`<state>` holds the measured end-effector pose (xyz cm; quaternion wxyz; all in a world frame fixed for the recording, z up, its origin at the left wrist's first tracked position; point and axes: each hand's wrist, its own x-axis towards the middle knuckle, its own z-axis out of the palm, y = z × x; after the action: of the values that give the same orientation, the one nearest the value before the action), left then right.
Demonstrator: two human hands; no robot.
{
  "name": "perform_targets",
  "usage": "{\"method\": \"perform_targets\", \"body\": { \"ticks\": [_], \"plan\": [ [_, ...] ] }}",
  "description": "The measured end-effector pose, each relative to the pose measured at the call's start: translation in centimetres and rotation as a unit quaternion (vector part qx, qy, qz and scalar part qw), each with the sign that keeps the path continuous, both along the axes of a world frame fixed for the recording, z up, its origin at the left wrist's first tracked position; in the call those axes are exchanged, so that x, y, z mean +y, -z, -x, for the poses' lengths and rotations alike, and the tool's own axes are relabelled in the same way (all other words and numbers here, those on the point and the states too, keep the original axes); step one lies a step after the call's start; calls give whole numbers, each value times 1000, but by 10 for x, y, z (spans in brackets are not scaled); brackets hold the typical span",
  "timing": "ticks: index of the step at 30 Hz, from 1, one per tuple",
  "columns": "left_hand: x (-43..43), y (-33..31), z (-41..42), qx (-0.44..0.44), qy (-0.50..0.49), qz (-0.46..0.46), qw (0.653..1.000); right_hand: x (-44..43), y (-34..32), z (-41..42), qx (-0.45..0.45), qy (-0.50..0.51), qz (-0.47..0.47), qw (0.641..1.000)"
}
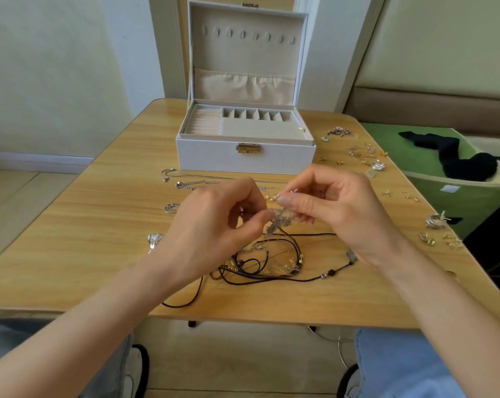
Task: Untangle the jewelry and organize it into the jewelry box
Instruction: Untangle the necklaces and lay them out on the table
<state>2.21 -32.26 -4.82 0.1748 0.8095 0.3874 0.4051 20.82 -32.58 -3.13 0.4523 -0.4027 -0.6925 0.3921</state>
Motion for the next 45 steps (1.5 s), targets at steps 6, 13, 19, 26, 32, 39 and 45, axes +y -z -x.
{"method": "perform_targets", "body": {
  "ticks": [6, 13, 19, 26, 32, 39, 45],
  "plan": [
    [1, 0, 3, -43, 92, 55, 993, -1, -7, -11, 34, -7, 1, 999],
    [0, 1, -1, -115, 104, 125, 980, 0, -7, -14, 115, 17, 22, 993],
    [1, 0, 2, -62, 68, 112, 989, 0, -9, -19, 167, 3, 42, 985],
    [3, -4, 4, -159, 121, 266, 943, 0, -3, -14, 67, -26, -32, 997],
    [4, -6, 7, -162, 143, 308, 926, -2, -2, -14, -39, -79, -65, 994],
    [6, -7, 9, -100, 84, 191, 973, -3, 6, -3, -46, -90, 119, 988],
    [7, -2, 12, -48, 72, 155, 984, -1, 3, -3, -14, -42, 91, 995]
  ]
}}
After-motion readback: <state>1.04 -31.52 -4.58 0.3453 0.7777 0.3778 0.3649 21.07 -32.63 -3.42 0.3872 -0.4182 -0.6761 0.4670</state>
